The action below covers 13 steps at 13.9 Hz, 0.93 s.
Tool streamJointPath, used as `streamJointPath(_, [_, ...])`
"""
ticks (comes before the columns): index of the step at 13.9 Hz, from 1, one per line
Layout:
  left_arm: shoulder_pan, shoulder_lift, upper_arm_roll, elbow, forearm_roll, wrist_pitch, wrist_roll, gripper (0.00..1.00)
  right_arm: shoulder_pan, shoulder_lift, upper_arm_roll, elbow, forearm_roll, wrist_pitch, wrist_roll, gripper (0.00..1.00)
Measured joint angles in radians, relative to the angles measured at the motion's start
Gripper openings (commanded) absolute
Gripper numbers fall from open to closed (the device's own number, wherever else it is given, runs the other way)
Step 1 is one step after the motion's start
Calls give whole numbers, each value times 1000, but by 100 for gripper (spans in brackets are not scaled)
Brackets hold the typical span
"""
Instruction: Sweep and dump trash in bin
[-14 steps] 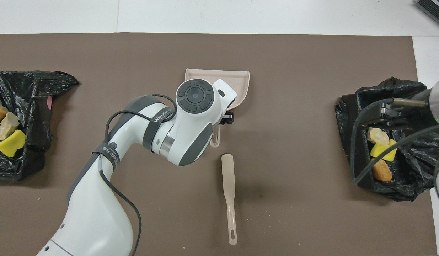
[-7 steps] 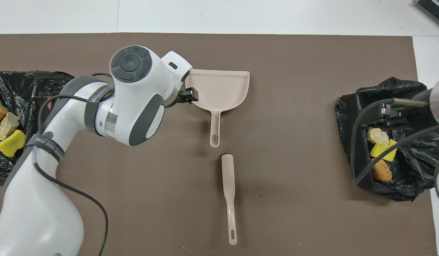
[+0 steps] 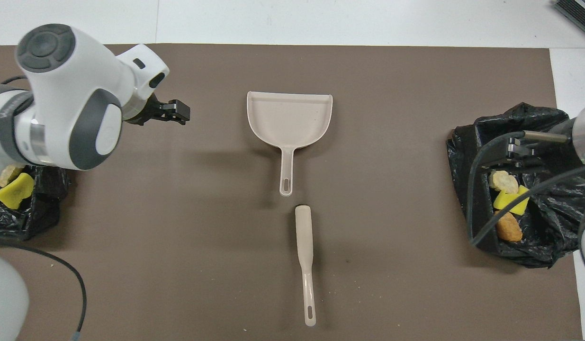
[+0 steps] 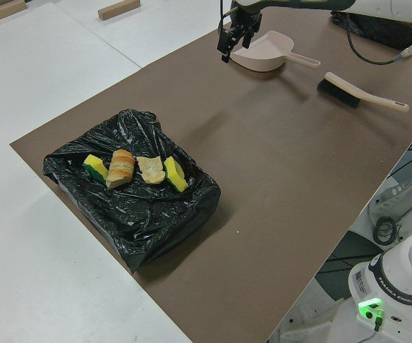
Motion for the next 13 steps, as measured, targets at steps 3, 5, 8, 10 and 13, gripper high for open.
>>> streamJointPath(3, [101, -65, 1, -1, 0, -85, 152, 100, 0, 0, 0, 0, 0, 0, 0, 100])
streamJointPath(5, [140, -113, 1, -10, 0, -146, 202, 100, 0, 0, 0, 0, 0, 0, 0, 100])
streamJointPath(8, [145, -189, 2, -33, 0, -204, 207, 100, 0, 0, 0, 0, 0, 0, 0, 100])
streamJointPath(10, [145, -233, 1, -34, 5, -264, 207, 100, 0, 0, 0, 0, 0, 0, 0, 100])
streamJointPath(13, [145, -280, -2, -35, 31, -330, 216, 100, 0, -1, 0, 0, 0, 0, 0, 100])
